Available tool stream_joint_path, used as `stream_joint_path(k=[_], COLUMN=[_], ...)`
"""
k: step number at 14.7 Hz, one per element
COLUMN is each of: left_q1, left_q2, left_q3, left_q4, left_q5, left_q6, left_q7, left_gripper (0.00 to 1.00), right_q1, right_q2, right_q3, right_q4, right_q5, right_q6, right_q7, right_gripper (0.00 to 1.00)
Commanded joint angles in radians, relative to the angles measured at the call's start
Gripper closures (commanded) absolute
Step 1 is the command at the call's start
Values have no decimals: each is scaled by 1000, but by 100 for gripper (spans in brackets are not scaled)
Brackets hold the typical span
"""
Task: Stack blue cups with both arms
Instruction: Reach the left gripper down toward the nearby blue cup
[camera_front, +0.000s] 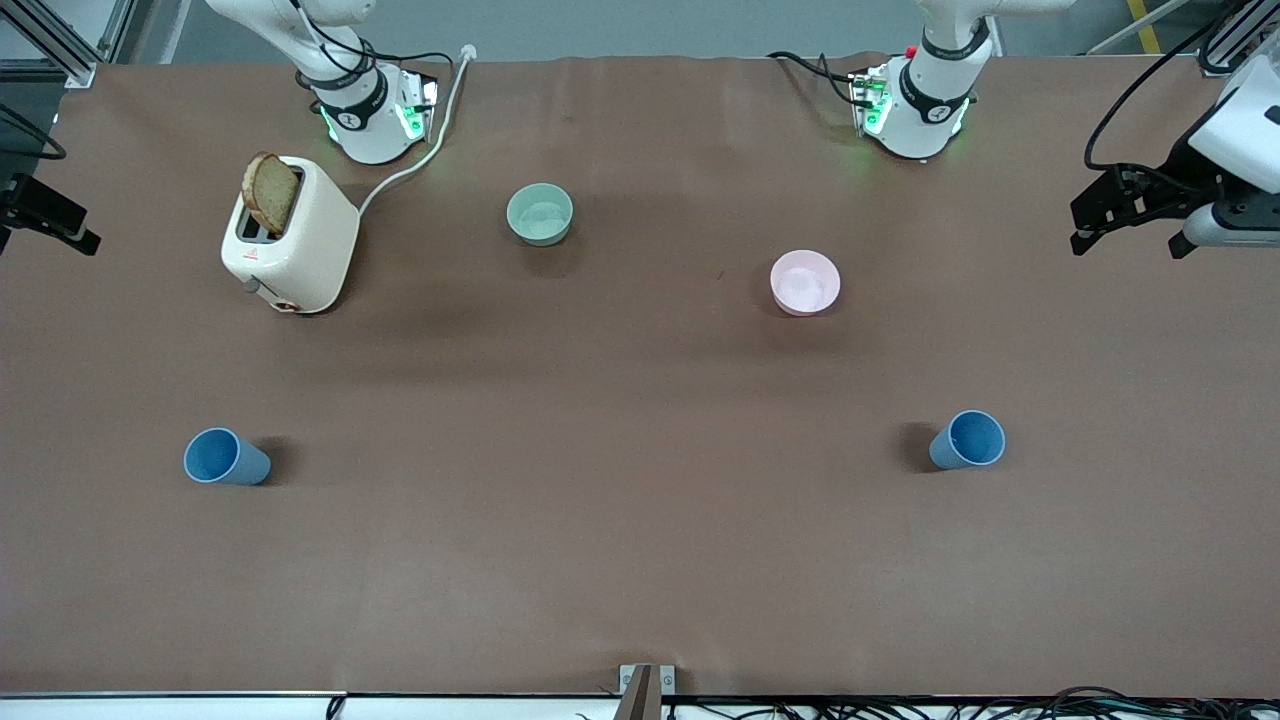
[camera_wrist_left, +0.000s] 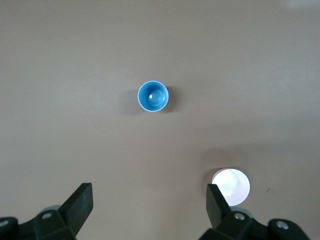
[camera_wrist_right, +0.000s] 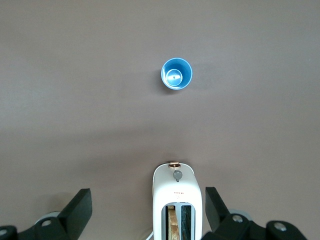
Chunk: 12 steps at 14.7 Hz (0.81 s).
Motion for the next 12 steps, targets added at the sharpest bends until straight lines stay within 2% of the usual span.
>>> stream_joint_path(k=[1,3,5,9,12], left_q1=[6,8,32,90,93], left_q2=[16,100,191,346,441], left_q3=[-4,1,39,39,38], left_q4=[17,81,108,45,-16], left_q5=[17,20,20,11,-18], left_q6=[-15,-14,21,254,388], left_q7=[12,9,44,82,82], left_gripper=[0,0,0,0,0], right_q1=[-19,-17,-17,-20,-23], right_q2=[3,3,3,14,14], right_q3=[16,16,16,16,13], right_q4=[15,15,15,17,14], right_q5=[-5,-5,-5,-5,-5], right_q6=[-12,-11,-9,-5,-12], right_q7=[13,13,13,10,7], right_gripper=[0,0,0,0,0])
